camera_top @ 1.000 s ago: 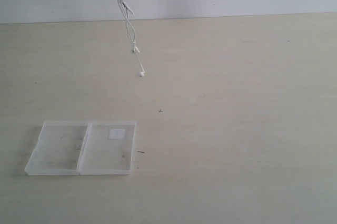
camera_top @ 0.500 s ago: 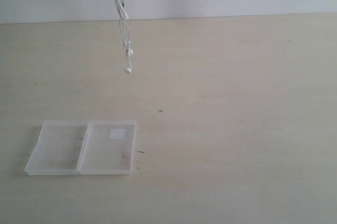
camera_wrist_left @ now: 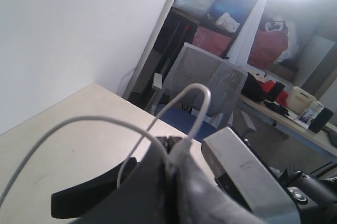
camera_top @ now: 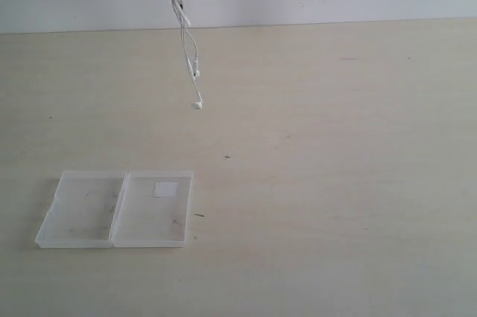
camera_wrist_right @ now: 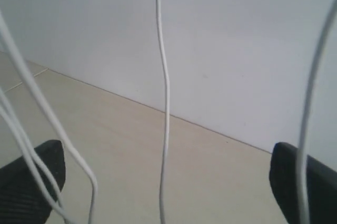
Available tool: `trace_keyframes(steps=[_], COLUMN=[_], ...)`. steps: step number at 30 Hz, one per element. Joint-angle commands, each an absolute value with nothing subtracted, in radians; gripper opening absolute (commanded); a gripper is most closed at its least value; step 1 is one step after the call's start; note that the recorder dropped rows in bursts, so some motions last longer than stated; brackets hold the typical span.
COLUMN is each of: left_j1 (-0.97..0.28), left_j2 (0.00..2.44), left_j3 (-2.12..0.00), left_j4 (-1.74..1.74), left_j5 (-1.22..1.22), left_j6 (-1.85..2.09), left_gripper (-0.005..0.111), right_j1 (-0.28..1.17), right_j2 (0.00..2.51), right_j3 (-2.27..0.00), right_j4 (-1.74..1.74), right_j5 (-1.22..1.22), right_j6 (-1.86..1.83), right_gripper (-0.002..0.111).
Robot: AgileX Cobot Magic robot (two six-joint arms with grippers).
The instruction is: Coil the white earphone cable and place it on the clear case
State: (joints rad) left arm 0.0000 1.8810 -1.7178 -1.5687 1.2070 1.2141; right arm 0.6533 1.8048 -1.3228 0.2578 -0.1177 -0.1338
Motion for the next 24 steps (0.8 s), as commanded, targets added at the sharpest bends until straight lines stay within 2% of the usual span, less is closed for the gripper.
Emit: trace_keyframes(steps=[1,24], left_j1=[-0.001,-0.001], left_j2=[1.88,1.913], left_j3=[-1.724,-1.722], left_j4=[-1.586,-1.619], left_j5=[1.221,1.221], left_j6=[1.219,1.236], left_gripper=[0.0,0.0], right_j1=[0.657,0.657], right_j2=[1.812,1.896], right_j3=[-1.322,-1.324], right_j4=[0.252,0.252], right_j5=[-0.183,-0.309], right_j6=[-0.15,-0.233], right_gripper=[0.105,0.104])
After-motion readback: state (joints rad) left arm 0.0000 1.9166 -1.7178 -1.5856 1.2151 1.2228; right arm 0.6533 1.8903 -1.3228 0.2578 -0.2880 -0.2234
